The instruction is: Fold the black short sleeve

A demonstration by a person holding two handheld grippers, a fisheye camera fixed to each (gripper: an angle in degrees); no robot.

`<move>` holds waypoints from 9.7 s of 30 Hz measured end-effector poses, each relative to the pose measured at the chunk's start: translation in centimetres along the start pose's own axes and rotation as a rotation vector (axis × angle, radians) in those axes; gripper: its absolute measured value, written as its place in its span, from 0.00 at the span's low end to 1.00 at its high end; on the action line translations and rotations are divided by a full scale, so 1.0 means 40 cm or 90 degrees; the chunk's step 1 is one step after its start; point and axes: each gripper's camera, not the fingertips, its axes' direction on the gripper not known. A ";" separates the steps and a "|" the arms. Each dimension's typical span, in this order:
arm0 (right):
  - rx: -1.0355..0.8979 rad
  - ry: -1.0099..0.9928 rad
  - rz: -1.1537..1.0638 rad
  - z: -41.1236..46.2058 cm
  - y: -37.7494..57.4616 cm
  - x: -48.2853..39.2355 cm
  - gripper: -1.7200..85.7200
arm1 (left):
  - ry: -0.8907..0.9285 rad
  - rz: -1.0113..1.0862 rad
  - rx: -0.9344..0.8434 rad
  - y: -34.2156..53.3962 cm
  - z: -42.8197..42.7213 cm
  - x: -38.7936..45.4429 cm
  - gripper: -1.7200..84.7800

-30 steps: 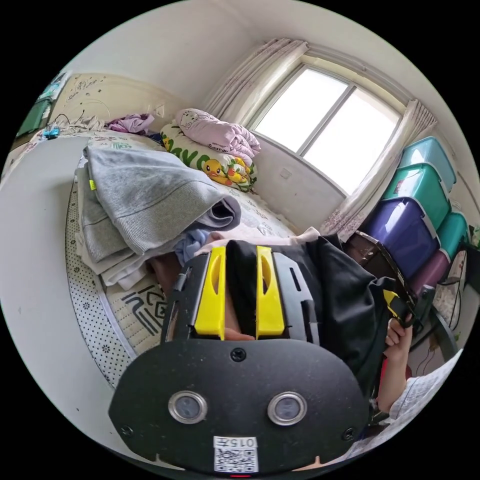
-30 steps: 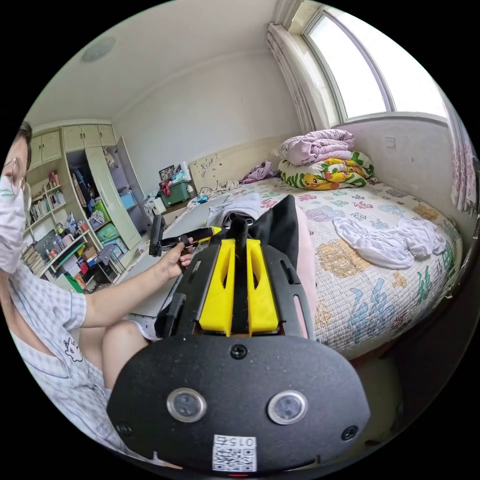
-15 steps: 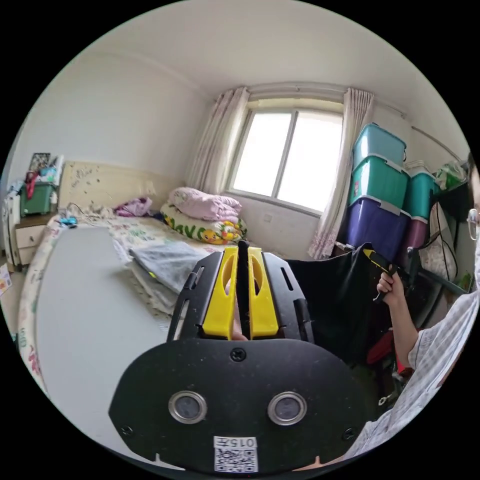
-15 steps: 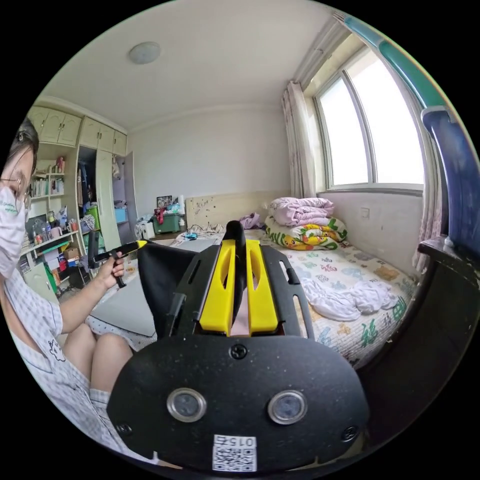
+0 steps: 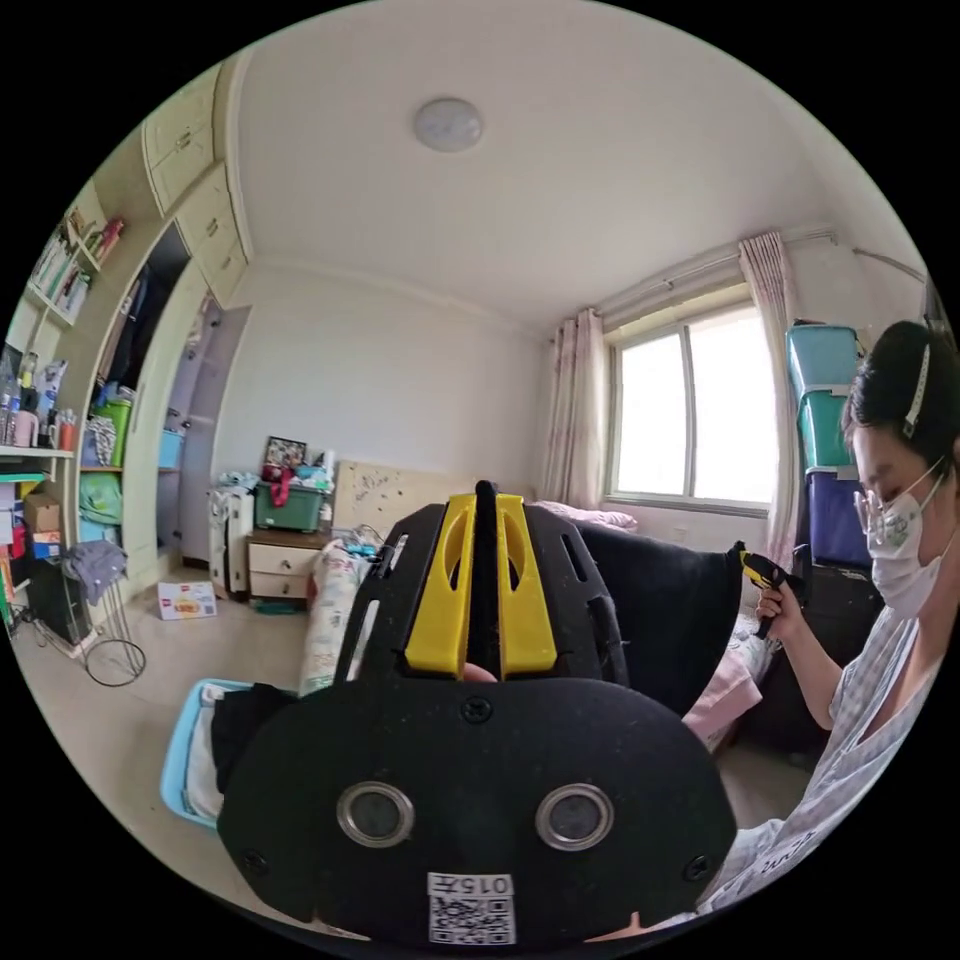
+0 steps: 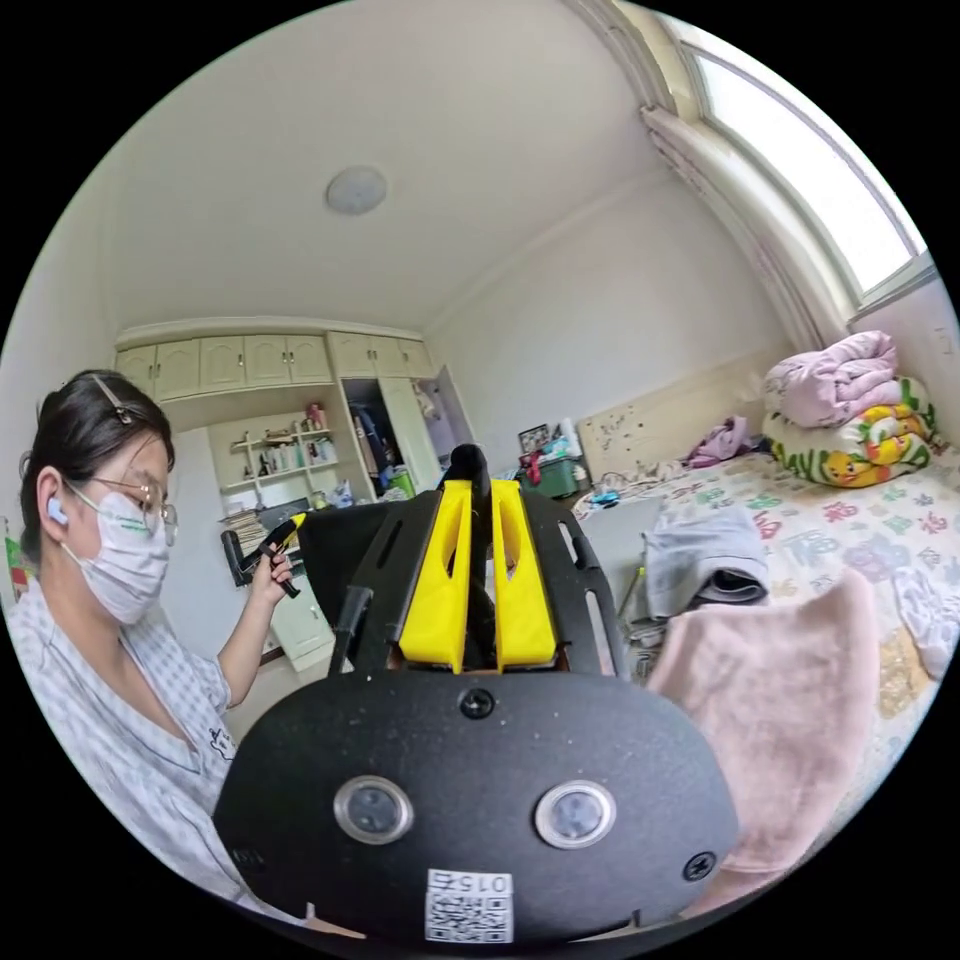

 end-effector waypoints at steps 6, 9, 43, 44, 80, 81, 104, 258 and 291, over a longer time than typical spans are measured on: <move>-0.055 -0.032 0.010 0.258 -0.036 0.064 0.06 | -0.066 -0.024 -0.015 -0.004 -0.023 -0.141 0.04; -0.100 0.020 0.052 0.427 -0.018 0.159 0.06 | -0.096 -0.054 -0.072 0.043 0.092 -0.234 0.05; -0.661 -0.008 -0.223 0.870 0.638 0.131 0.02 | 0.181 0.206 -0.637 0.622 0.400 0.209 0.08; -0.663 -0.004 -0.226 0.871 0.639 0.128 0.02 | 0.176 0.214 -0.640 0.621 0.399 0.218 0.08; -0.259 0.254 -0.066 1.506 -0.153 0.364 0.11 | -0.164 -0.030 -0.245 0.093 0.864 -0.118 0.13; -0.238 0.184 -0.074 1.478 -0.157 0.350 0.11 | -0.104 -0.075 -0.219 0.083 0.847 -0.133 0.14; -0.576 0.253 0.099 0.752 0.447 0.528 0.08 | -0.189 -0.303 -0.528 0.625 0.013 -0.284 0.06; -0.418 0.268 0.038 0.553 0.192 0.400 0.05 | 0.000 0.033 -0.513 0.456 0.554 0.319 0.10; -0.420 0.390 -0.094 1.620 -0.357 0.803 0.02 | 0.099 -0.120 -0.304 0.795 1.385 0.345 0.03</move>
